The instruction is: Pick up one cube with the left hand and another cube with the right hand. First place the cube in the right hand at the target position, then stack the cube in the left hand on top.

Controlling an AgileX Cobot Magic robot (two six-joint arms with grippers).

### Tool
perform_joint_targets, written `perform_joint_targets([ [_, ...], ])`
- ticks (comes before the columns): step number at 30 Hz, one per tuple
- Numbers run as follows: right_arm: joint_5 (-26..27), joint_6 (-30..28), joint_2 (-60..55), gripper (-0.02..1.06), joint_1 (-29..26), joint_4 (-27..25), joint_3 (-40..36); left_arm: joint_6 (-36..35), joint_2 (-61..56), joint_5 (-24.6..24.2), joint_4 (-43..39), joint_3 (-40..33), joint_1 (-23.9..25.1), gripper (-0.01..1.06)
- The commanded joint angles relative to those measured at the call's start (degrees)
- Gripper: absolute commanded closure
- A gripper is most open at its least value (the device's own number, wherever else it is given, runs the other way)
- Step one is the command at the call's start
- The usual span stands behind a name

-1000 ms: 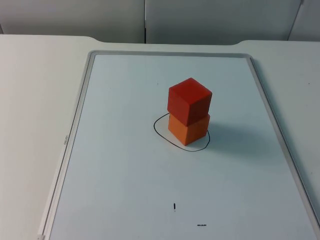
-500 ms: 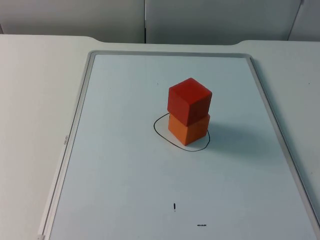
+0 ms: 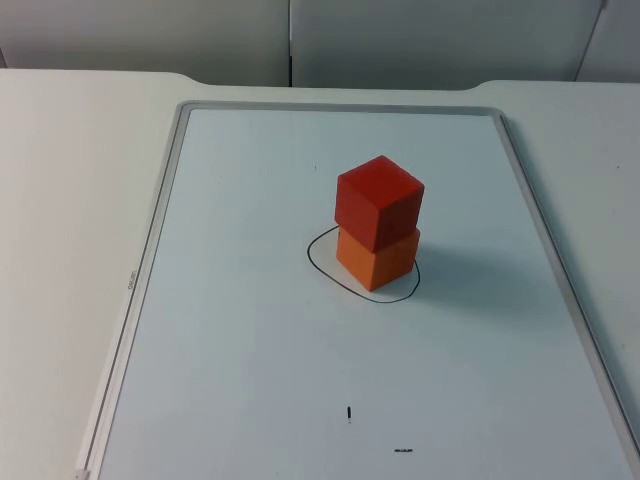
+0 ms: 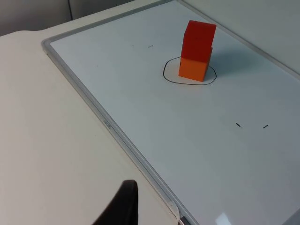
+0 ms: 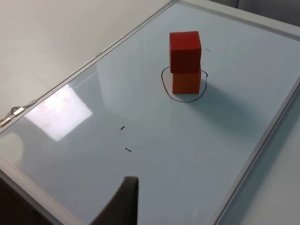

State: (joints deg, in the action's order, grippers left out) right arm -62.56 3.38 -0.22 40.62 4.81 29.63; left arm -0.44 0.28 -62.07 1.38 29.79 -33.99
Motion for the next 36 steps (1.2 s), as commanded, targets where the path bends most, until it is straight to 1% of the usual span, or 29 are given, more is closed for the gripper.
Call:
perform_joint_targets([
  [1, 0.7, 0.1, 0.2, 0.0, 0.0, 0.5, -0.4, 0.1, -0.3, 0.3, 0.2, -0.3, -0.4, 0.0],
  [24, 0.7, 0.1, 0.2, 0.0, 0.0, 0.5, -0.5, 0.1, -0.3, 0.3, 0.2, -0.3, -0.4, 0.0],
  [30, 0.7, -3.7, 0.2, 0.0, 0.0, -2.0, -0.5, 0.1, -0.3, 0.3, 0.2, -0.3, -0.4, 0.0],
  [36, 0.7, -3.4, 0.2, 0.0, 0.0, -1.9, -0.5, 0.1, -0.3, 0.3, 0.2, -0.3, -0.4, 0.0],
])
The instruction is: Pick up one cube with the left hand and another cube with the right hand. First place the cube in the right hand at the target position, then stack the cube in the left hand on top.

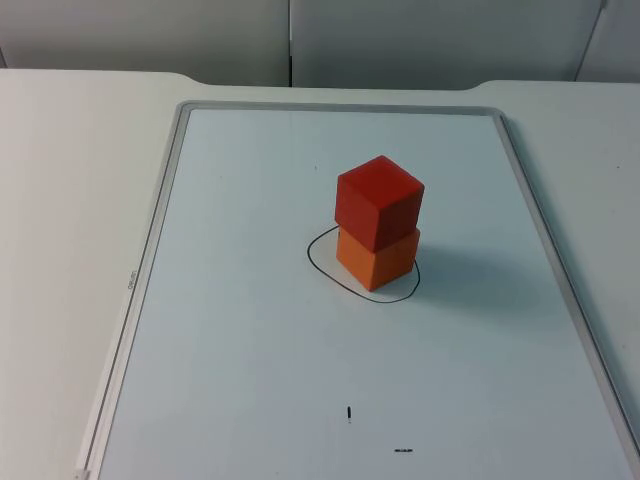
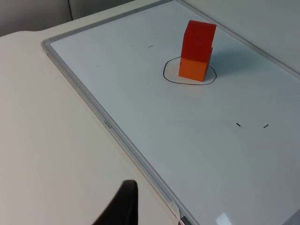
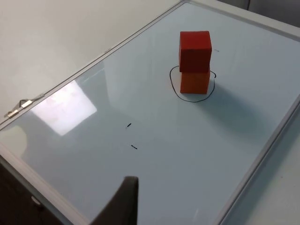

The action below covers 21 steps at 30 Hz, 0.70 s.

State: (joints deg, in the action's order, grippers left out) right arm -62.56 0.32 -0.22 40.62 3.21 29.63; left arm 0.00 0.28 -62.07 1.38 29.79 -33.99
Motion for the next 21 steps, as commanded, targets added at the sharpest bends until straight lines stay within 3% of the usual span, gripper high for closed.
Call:
perform_joint_targets([
  [1, 0.7, -0.3, 0.2, 0.0, 0.0, -0.3, -0.5, -0.3, -0.3, 0.3, 0.2, -0.3, -0.4, 0.0],
  [15, 0.8, -0.3, 0.2, 0.0, 0.0, -0.3, -0.5, -0.3, -0.3, 0.3, 0.2, -0.3, -0.4, 0.0],
  [18, 0.8, -0.3, 0.2, 0.0, -1.0, -0.3, -0.5, -0.3, -0.3, 0.3, 0.2, -0.3, -0.4, 0.0],
  [21, 0.8, -0.3, 0.2, 0.0, -6.1, -0.3, -0.5, -0.3, -0.3, 0.3, 0.2, -0.3, -0.4, 0.0],
])
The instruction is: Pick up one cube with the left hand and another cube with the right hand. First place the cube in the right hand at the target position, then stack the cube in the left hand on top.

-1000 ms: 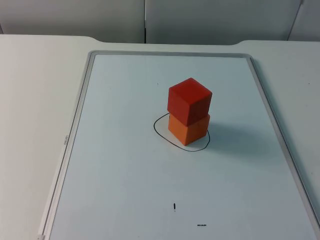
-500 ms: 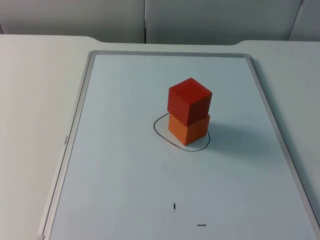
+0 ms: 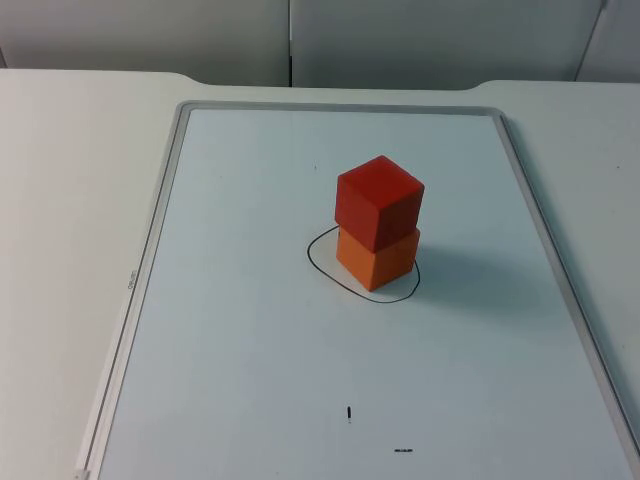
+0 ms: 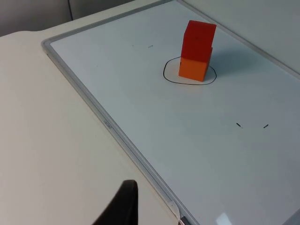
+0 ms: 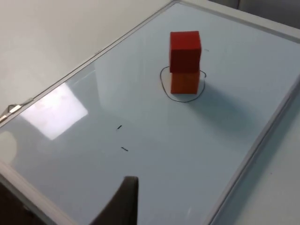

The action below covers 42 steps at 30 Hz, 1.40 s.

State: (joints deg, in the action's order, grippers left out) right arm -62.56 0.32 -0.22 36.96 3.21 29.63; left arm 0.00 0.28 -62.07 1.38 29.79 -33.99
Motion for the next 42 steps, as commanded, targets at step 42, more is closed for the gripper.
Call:
perform_joint_targets([
  [42, 0.8, -0.3, 0.2, 0.0, -31.2, -0.3, -0.5, -0.3, -0.3, 0.3, 0.2, -0.3, 28.4, 0.0],
])
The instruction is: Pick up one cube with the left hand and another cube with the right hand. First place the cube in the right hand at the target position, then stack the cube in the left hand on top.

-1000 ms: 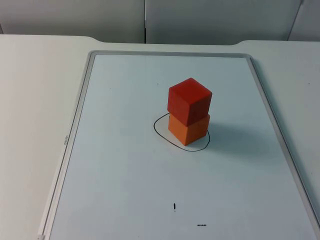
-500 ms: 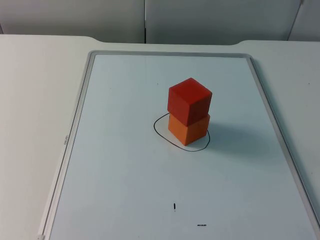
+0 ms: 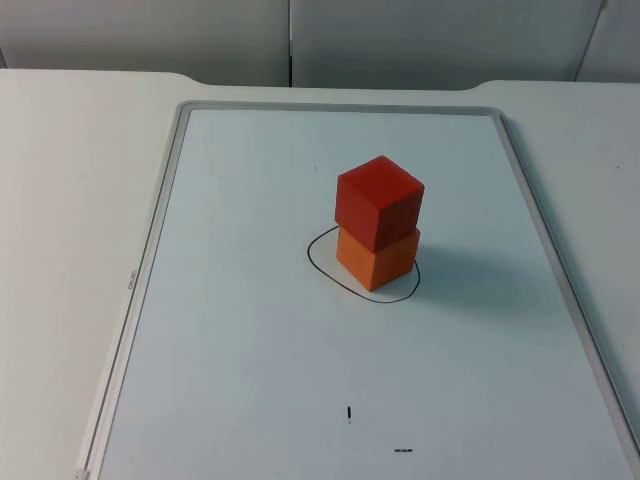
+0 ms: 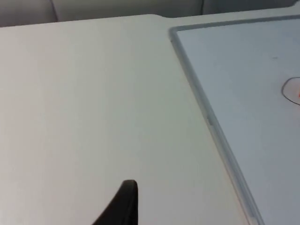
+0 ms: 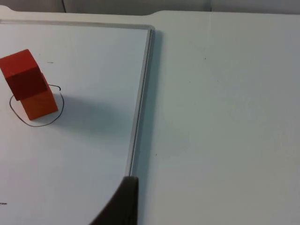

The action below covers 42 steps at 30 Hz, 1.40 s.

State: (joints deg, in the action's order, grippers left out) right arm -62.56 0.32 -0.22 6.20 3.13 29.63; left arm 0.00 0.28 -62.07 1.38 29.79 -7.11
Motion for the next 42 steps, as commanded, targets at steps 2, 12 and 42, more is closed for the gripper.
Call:
perform_joint_targets([
  [2, 0.8, -0.3, 0.2, 0.0, -0.4, -0.2, -0.5, -0.3, -0.3, 0.3, 0.2, -0.3, 4.6, 0.0],
  [12, 0.8, -0.3, 0.2, 0.0, -0.4, -0.2, -0.5, -0.3, -0.3, 0.3, 0.2, -0.3, 8.2, 0.0],
  [42, 0.8, -0.3, 0.2, 0.0, -0.4, -0.2, -0.5, -0.3, -0.3, 0.3, 0.2, -0.3, 8.2, 0.0],
])
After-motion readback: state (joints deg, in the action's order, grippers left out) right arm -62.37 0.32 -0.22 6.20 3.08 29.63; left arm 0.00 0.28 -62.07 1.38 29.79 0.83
